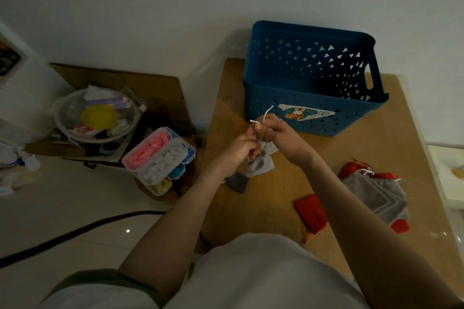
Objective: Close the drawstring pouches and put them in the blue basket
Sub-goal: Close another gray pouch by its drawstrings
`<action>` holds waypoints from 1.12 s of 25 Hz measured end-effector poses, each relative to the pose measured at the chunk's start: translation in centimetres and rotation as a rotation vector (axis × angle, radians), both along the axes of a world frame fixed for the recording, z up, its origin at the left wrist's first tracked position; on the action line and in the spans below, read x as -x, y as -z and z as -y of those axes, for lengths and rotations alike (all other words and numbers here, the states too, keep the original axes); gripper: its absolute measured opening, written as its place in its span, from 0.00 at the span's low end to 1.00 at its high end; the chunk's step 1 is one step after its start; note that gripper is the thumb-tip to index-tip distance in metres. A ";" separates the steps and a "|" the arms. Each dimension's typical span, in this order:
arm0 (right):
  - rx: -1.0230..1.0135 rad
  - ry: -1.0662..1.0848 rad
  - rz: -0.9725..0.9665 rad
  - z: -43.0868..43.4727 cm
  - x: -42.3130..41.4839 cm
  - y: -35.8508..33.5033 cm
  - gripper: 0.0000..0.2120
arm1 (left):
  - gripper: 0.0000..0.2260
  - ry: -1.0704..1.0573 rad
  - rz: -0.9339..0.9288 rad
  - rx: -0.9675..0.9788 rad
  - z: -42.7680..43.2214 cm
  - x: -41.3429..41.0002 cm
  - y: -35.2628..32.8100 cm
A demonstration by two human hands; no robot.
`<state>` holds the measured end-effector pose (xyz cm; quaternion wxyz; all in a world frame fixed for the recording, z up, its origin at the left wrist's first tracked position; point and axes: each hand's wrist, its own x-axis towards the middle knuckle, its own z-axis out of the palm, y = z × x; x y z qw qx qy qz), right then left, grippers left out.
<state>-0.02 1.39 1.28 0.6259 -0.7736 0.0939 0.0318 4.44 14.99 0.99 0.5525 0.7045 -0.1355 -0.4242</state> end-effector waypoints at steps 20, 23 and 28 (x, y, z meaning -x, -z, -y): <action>-0.070 -0.104 -0.138 1.5 0.9 -1.3 0.13 | 0.10 0.173 -0.025 -0.127 0.3 0.1 -0.3; -0.089 -0.137 -0.133 0.2 0.3 -2.0 0.10 | 0.06 0.155 0.073 -0.175 0.8 0.4 -0.8; -0.109 -0.030 -0.087 -0.1 -0.1 -1.5 0.10 | 0.18 0.099 -0.050 -0.159 0.5 -0.2 -0.3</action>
